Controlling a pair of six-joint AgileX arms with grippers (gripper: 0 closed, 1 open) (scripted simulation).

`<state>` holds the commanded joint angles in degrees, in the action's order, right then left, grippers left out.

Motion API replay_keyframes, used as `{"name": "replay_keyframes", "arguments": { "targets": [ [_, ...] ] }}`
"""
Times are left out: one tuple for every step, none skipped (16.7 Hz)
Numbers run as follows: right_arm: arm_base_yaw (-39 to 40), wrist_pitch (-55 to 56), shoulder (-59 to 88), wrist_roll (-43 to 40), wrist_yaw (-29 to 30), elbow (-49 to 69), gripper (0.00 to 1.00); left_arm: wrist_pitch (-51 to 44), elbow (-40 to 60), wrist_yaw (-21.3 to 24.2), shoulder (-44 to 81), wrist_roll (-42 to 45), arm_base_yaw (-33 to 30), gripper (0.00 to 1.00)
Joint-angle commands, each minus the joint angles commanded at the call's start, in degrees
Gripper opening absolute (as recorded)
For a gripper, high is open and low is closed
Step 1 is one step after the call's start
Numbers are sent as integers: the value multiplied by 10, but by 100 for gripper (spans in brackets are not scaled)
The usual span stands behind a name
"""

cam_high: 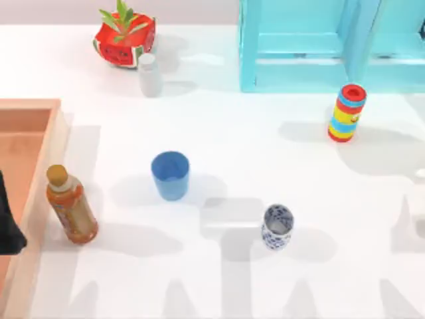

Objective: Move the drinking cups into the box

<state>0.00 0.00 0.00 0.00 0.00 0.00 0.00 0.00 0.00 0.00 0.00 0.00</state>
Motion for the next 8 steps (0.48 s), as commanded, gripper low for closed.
{"name": "replay_keyframes", "arguments": {
  "targets": [
    [0,0,0,0,0,0,100,0,0,0,0,0,0,100],
    [0,0,0,0,0,0,100,0,0,0,0,0,0,100],
    [0,0,0,0,0,0,100,-3,4,0,5,-2,-1,100],
    [0,0,0,0,0,0,100,-10,13,-1,16,-5,-4,100],
    [0,0,0,0,0,0,100,-21,27,-3,32,-10,-8,100],
    [0,0,0,0,0,0,100,-35,45,-5,53,-16,-13,100],
    [0,0,0,0,0,0,100,-53,68,-8,80,-24,-19,100],
    [0,0,0,0,0,0,100,-75,94,-11,112,-34,-27,100]
  ]
}}
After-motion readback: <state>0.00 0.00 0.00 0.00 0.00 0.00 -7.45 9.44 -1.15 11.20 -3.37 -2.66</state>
